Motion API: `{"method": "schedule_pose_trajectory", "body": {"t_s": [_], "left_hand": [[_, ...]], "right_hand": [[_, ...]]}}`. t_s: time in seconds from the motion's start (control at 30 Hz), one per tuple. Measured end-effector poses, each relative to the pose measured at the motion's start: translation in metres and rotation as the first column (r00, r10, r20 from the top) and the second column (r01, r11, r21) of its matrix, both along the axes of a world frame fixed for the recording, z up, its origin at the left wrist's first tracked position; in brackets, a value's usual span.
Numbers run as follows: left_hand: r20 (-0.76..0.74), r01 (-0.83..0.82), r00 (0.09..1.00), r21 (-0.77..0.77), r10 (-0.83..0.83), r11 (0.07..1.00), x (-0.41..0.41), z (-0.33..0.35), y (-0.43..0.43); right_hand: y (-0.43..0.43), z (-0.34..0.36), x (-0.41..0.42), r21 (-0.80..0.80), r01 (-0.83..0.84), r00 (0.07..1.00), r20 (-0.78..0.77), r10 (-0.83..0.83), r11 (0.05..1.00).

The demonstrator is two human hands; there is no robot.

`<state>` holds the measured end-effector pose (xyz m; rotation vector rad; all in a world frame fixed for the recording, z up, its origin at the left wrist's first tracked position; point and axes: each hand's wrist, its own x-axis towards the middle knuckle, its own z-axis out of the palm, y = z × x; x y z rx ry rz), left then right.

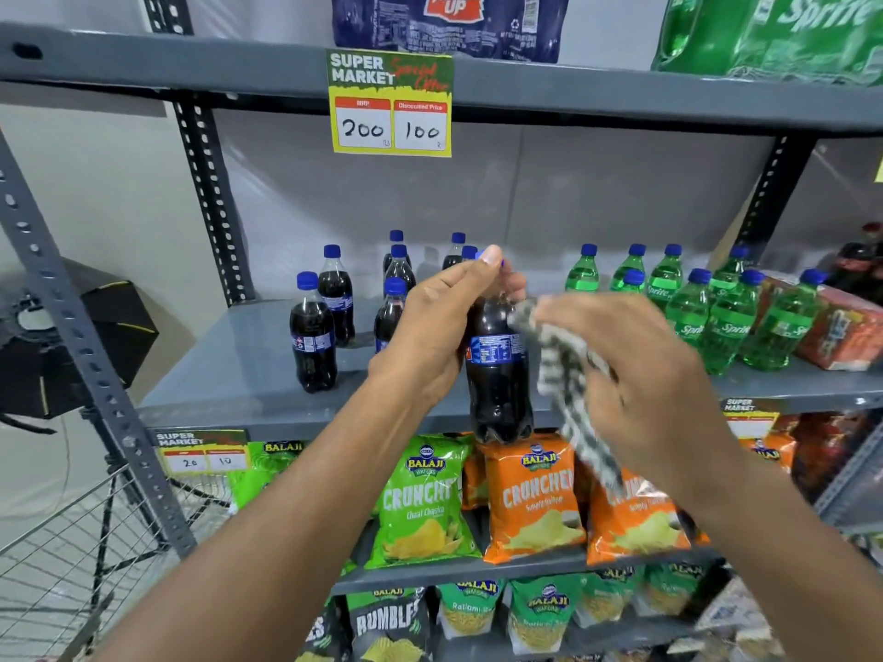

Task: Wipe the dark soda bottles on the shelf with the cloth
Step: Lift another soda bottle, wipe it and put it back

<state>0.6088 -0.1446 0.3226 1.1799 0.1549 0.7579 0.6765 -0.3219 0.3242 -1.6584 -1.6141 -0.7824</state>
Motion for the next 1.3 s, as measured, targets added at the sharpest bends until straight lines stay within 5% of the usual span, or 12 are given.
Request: {"method": "schedule_pose_trajectory", "body": {"t_s": [0.3,0.53,0.87,1.13,1.23,1.3], "left_hand": [[0.154,0.121,0.984,-0.199,-0.091,0.973,0.0,-0.002,0.001],[0.176,0.093,0.983,-0.191,-0.059,0.977,-0.008,-0.002,0.01],[0.243,0.213,0.956,-0.198,-0.162,0.957,-0.001,0.006,-0.004],[0.318,0.187,0.941,-0.215,-0.112,0.959,-0.011,0.011,0.013],[0.329,0.208,0.934,-0.192,-0.136,0.959,-0.011,0.008,0.008],[0.325,0.216,0.933,-0.168,-0.152,0.962,-0.01,0.006,0.004]], "right_hand": [[0.019,-0.019,-0.017,-0.077,-0.023,0.995,0.094,0.03,0.997],[0.0,-0.065,-0.019,-0.172,-0.028,0.976,0.209,0.064,0.985],[0.022,-0.033,-0.011,0.152,-0.041,0.974,-0.215,0.074,0.988],[0.012,-0.083,-0.033,0.08,-0.121,0.99,-0.065,0.127,0.989],[0.015,-0.076,-0.031,0.196,-0.122,0.912,-0.364,0.188,0.973],[0.018,-0.06,-0.03,0.256,-0.091,0.723,-0.648,0.241,0.962]]}}
